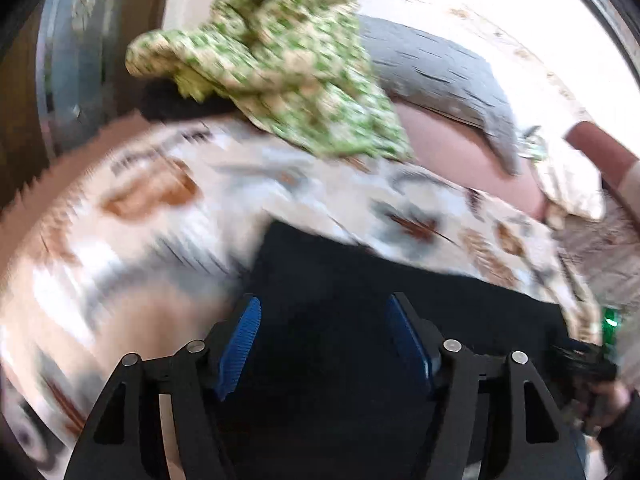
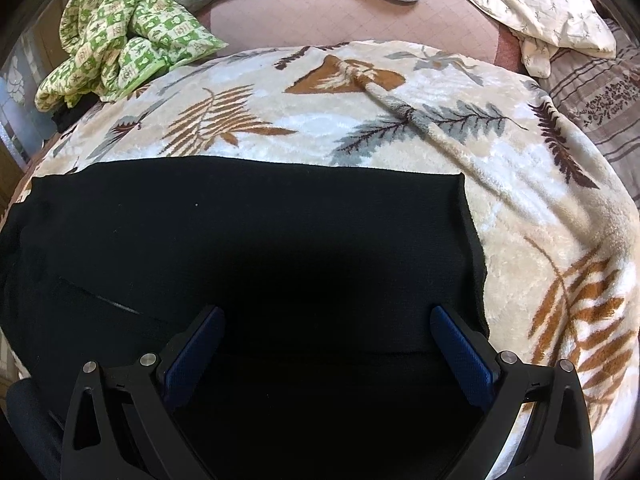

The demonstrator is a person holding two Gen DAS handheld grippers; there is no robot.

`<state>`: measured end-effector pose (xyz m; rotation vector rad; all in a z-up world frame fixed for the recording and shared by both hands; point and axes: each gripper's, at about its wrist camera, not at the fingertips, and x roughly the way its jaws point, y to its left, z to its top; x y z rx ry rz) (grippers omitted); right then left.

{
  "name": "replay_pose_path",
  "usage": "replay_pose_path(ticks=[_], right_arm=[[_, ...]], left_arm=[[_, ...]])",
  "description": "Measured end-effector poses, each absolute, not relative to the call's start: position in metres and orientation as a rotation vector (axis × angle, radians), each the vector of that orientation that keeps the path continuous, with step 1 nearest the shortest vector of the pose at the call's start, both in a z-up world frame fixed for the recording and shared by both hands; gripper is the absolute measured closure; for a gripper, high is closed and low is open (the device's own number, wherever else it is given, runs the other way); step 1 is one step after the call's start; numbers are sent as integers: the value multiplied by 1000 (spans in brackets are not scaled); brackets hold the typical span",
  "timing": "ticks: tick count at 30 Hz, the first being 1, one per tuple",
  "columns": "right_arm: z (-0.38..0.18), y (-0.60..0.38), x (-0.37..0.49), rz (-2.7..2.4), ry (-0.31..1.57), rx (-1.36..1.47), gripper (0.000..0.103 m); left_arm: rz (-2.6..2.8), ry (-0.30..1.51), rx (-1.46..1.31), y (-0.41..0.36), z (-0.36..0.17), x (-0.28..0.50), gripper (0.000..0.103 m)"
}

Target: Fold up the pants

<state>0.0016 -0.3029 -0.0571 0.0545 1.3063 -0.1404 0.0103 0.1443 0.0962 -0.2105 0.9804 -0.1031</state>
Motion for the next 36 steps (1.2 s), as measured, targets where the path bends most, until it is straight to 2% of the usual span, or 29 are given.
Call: replay_pose_path(ticks=[3,8,11,13,15,25,26,27,28,29,30,31,36], right_arm=[[-58,-303,3,-157,1304,62,1],[-59,-303,4,-152,1303,63,1],[-60,-303,3,-152,1303,63,1],[-60,-303,4,-151,1307,63,1],[-60,-303,4,-152,1311,64,0],[-60,-303,7,-161,1327,67,0],[-60,-303,7,-162,1328,68,0],[-60,-304,8,-163,1330,69,0],[-60,-304,9,-165,1335,71,0],[-60,-304,9,-165,1339,73,0],[-60,-305,10,-165,1343,75,0],[-58,-305,11,-165,1349,82,1],[-28,-333,19,-150,1289,237,3]], left_arm=[[-150,1031,-149,161,90,54,32],[-316,1076,-6,147,70,99,29],[-385,1135,51,141,45,119,32],[-392,1147,103,139,32,130,39],[-390,1164,125,141,19,145,42],[-427,1229,51,150,-7,167,47],[-426,1232,49,151,-8,169,50],[-424,1233,47,151,-7,169,58],[-418,1234,43,152,-5,168,71],[-408,1230,46,154,-4,169,77],[-399,1224,49,155,0,167,92],[-408,1217,40,157,3,165,98],[-410,1148,118,147,34,141,99]])
